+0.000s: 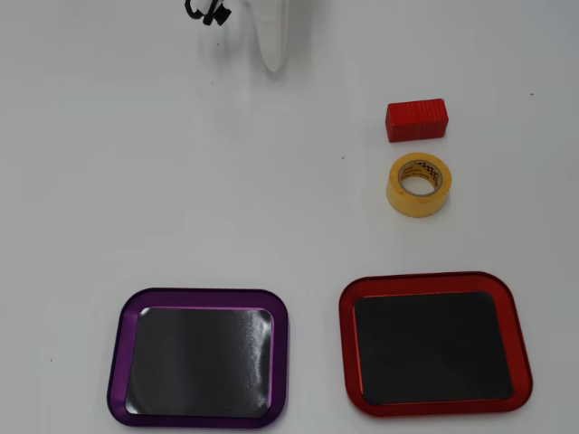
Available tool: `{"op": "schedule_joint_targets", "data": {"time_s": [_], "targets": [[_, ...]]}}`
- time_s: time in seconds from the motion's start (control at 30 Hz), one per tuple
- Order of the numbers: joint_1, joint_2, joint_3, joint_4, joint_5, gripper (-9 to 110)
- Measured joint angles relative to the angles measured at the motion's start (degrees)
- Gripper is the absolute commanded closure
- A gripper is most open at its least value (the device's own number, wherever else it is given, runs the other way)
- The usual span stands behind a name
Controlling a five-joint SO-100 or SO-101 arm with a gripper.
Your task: Grasp a tape and put it in the right purple dish.
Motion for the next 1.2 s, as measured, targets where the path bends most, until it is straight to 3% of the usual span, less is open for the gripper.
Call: {"op": "schedule_joint_targets", "data": {"time_s": [0.67, 0.97, 1.2], "targets": [[-0.2, 0.0, -3.7, -7.7, 2.8, 102], [-0.1, -0.2, -6.6, -10.9, -11.3, 93], [-0.7, -20.7, -21.0, -13.2, -9.2, 93]]}}
